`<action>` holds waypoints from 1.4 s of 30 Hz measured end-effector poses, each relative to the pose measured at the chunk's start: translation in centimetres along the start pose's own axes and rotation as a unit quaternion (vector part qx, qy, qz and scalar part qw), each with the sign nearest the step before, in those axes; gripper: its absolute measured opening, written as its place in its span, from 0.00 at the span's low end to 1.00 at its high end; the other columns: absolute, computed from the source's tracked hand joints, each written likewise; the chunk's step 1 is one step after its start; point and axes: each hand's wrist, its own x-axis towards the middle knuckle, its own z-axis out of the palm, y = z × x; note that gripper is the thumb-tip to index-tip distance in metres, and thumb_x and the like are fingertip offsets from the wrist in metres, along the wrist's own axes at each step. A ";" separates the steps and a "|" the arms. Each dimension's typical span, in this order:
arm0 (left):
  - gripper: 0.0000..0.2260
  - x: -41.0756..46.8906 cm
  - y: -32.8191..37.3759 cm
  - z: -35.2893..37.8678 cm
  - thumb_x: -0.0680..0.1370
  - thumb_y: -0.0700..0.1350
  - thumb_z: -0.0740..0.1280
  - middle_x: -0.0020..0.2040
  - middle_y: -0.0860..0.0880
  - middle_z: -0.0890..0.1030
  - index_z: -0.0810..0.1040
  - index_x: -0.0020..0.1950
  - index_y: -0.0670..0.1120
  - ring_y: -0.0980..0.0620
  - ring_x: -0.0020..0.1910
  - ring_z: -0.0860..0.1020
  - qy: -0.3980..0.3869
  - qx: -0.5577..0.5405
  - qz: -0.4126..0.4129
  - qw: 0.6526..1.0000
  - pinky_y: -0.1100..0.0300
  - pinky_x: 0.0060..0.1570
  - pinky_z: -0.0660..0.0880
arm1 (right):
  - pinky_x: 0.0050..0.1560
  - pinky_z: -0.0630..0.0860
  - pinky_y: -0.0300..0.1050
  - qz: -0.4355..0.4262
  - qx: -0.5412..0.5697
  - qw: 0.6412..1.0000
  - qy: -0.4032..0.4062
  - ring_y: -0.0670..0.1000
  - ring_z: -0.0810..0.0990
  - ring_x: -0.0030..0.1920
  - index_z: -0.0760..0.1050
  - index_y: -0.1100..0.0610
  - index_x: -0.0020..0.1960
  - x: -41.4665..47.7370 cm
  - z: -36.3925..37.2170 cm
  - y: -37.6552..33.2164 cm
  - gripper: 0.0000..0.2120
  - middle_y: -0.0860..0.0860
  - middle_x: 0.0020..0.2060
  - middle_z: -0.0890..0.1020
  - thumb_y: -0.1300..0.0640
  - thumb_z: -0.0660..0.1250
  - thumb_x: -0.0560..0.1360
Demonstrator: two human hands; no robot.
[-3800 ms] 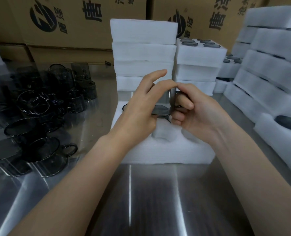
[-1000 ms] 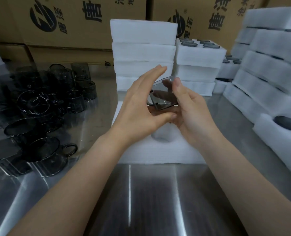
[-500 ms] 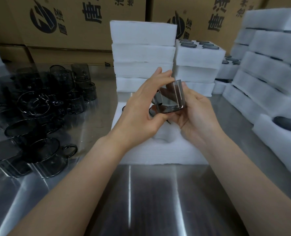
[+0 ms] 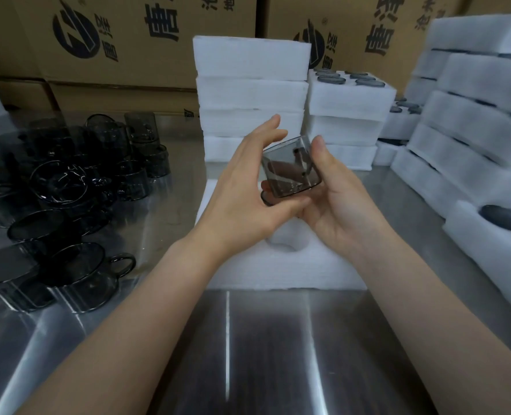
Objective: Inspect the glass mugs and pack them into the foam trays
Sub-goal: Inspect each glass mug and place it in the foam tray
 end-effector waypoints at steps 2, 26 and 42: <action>0.35 -0.1 0.4 0.0 0.69 0.45 0.78 0.71 0.51 0.70 0.66 0.73 0.46 0.57 0.70 0.68 0.011 0.012 0.016 1.000 0.59 0.69 0.67 | 0.44 0.83 0.51 -0.027 -0.028 0.999 0.009 0.58 0.85 0.44 0.71 0.65 0.59 0.0 0.0 0.3 0.26 0.59 0.46 0.84 0.47 0.69 0.70; 0.30 0.0 0.4 -0.2 0.71 0.43 0.75 0.60 0.48 0.75 0.69 0.71 0.42 0.53 0.62 0.74 0.088 0.050 0.054 0.993 0.55 0.65 0.71 | 0.42 0.82 0.52 -0.042 -0.016 0.994 0.096 0.58 0.84 0.42 0.77 0.56 0.52 0.2 -0.2 0.2 0.14 0.57 0.41 0.83 0.48 0.57 0.83; 0.29 0.1 -0.1 -0.6 0.74 0.34 0.71 0.73 0.50 0.70 0.66 0.70 0.55 0.58 0.73 0.65 -0.036 -0.103 -0.030 0.994 0.59 0.72 0.63 | 0.55 0.80 0.57 0.056 0.019 0.998 0.024 0.59 0.83 0.48 0.78 0.59 0.55 0.3 -1.1 -0.8 0.20 0.60 0.47 0.82 0.45 0.68 0.72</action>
